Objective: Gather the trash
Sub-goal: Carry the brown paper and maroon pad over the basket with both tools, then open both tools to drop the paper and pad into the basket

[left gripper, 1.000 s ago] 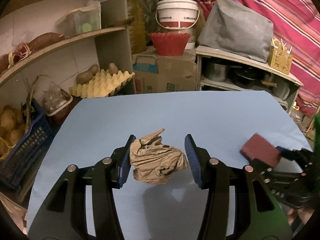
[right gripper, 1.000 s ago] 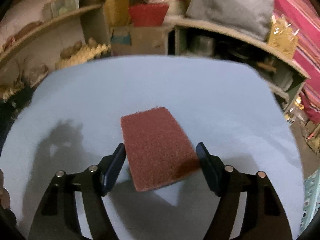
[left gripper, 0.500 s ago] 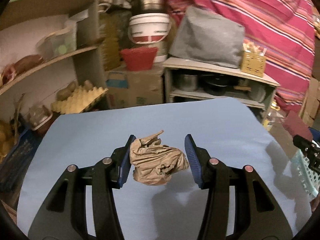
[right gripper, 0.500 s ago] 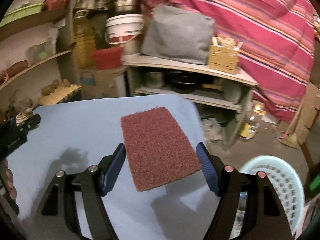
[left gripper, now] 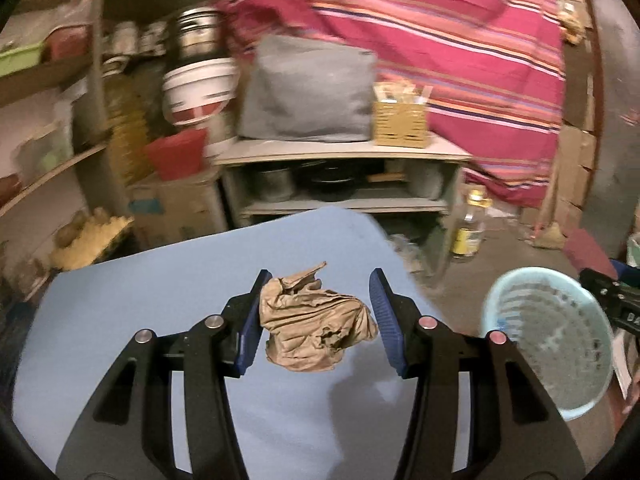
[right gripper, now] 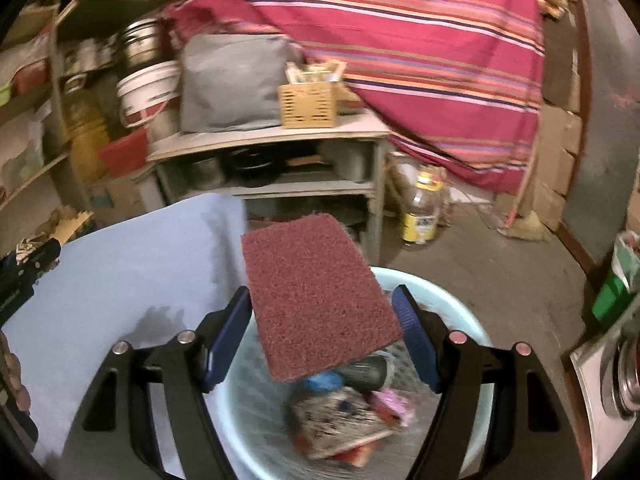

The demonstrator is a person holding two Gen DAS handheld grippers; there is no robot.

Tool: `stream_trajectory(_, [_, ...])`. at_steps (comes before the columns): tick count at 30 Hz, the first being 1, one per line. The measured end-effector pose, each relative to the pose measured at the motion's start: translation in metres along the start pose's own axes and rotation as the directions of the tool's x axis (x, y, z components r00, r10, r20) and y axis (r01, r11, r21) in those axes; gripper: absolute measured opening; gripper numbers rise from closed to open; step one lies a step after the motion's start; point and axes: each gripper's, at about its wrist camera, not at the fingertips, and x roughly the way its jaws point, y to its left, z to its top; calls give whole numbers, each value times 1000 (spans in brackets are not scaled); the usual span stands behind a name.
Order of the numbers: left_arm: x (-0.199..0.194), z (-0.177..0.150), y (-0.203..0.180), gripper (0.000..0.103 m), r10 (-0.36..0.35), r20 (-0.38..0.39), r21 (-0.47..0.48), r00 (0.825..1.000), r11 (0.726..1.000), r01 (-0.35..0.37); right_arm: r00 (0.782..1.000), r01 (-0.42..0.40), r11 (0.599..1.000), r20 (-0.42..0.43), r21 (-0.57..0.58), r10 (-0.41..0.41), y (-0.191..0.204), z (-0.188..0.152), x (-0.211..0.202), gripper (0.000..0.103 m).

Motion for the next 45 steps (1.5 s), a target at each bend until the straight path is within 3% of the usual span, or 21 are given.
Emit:
stream_trajectory(10, [15,-8,-127,49,-157,-43,43,987,986,158,997,42,996,-63,74,-37,-73,-18,12,71])
stream_trajectory(19, [37,-13,-177,50,-179,-97,58,979,981,185,996,54,995,-81,89,-47,-92,-26,17,71])
stream_trajectory(22, [42,-8,-179,55,-187,-95,50,978,980,192,995,55,993,-86,109,-45,-99,-27,19,71])
stream_trajectory(23, [42,-6,-179,69,-196,-97,52,976,978,201,995,55,992,-88,113,-45,-99,-27,19,71])
stream_trajectory(25, [40,-4,-178,85,-195,-88,59,977,978,201,995,53,992,-89,114,-43,-99,-27,20,71])
stream_trajectory(32, [28,-2,-165,98,-161,-49,63,986,984,164,995,49,993,-90,108,-39,-96,-29,21,71])
stream_trajectory(44, [-17,-9,-91,98,-68,37,44,997,997,66,998,6,997,-69,83,-1,-66,-24,22,73])
stream_trajectory(45, [-22,-9,-87,98,-57,46,48,997,997,55,998,3,997,-66,82,2,-63,-25,22,80])
